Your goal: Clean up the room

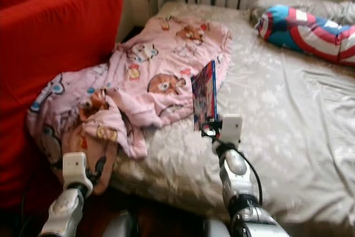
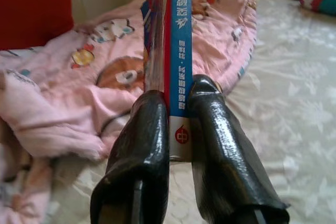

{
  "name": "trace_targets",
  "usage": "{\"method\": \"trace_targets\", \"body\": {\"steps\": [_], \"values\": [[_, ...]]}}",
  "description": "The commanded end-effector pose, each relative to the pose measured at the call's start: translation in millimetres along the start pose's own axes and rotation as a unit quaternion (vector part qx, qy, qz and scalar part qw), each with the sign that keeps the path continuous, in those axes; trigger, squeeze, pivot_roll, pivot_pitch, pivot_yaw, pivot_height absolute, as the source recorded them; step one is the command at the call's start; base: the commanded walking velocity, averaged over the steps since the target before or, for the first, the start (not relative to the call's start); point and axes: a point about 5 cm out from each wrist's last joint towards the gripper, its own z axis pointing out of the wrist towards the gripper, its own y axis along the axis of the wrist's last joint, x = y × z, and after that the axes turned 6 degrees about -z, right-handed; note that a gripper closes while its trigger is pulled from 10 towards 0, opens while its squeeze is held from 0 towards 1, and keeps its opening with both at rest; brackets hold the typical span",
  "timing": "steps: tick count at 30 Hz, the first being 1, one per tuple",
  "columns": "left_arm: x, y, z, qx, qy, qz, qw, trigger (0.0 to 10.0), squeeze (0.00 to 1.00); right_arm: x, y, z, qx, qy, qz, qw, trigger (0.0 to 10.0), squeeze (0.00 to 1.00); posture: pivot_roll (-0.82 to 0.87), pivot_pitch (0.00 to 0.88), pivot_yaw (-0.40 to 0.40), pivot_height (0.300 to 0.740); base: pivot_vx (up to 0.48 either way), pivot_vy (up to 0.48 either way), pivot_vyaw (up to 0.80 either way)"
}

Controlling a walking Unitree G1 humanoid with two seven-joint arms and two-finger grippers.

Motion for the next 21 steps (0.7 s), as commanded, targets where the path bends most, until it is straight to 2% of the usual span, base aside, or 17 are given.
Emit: {"method": "trace_targets", "body": {"steps": [1, 7, 14, 21], "values": [[6.6, -10, -4.2, 0.021, 0.008, 0.007, 1.0, 10.0, 0.0, 2.1, 7, 2.1, -0.02, 0.001, -0.006, 1.0, 10.0, 0.0, 0.02, 0.0, -0.022, 0.74, 0.0, 0.0, 0.0], [9.6, -28, -12.3, 0.062, 0.006, 0.017, 0.998, 10.0, 0.0, 4.7, 5, 1.8, -0.018, 0.0, 0.001, 1.0, 10.0, 0.0, 0.03, 0.0, -0.024, 0.74, 0.0, 0.0, 0.0], [7.4, -39, -14.7, 0.104, -0.003, 0.03, 0.994, 10.0, 0.0, 5.8, 2, 1.2, -0.009, -0.01, 0.009, 1.0, 10.0, 0.0, 0.04, 0.0, -0.016, 0.74, 0.0, 0.0, 0.0], [24.2, -47, -19.7, 0.14, 0.041, 0.009, 0.989, 10.0, 0.0, 8.9, 3, 2.7, -0.01, -0.018, 0.011, 1.0, 10.0, 0.0, 0.03, 0.0, -0.01, 0.74, 0.0, 0.0, 0.0]]}}
